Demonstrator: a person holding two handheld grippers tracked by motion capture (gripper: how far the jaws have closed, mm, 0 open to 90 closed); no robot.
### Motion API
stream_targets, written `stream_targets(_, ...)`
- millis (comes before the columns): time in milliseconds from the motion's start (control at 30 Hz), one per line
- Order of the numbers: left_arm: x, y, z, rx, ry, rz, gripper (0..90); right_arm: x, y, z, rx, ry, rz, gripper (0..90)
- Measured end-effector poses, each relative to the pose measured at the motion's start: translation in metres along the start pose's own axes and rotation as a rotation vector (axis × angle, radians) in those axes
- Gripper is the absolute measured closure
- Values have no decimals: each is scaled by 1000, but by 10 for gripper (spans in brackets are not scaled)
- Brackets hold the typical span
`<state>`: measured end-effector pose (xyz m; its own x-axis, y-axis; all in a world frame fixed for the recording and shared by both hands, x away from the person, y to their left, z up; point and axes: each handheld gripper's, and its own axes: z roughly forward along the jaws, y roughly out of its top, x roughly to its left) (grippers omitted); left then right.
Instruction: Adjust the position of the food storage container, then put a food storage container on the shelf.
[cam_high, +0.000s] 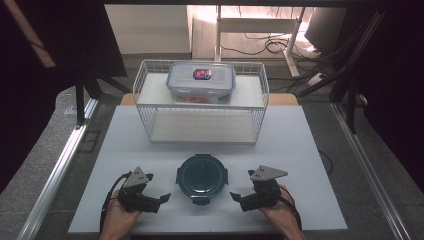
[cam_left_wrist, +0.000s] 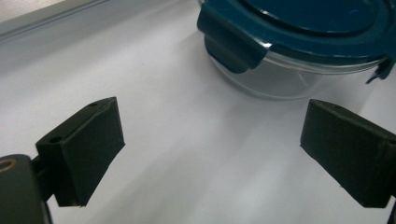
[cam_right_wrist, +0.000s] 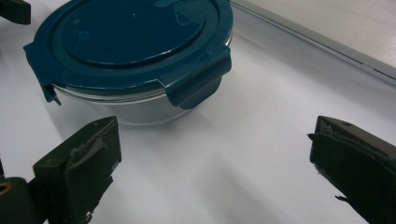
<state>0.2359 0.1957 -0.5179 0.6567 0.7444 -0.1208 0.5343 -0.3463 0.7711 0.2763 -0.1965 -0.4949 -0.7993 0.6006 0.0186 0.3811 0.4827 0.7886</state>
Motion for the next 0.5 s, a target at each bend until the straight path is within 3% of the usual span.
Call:
stream_targets(167,4,-1,2,-14,-34,-37,40,-1,0,0,-6,-1,1,21)
stream_targets(367,8,-1,4,-49,-57,-45,17,-1,1,0,-6,2,-2,19)
stream_targets(500,8,4,5,-39,-72,-50,21,-1,3,2,-1,6,3,17)
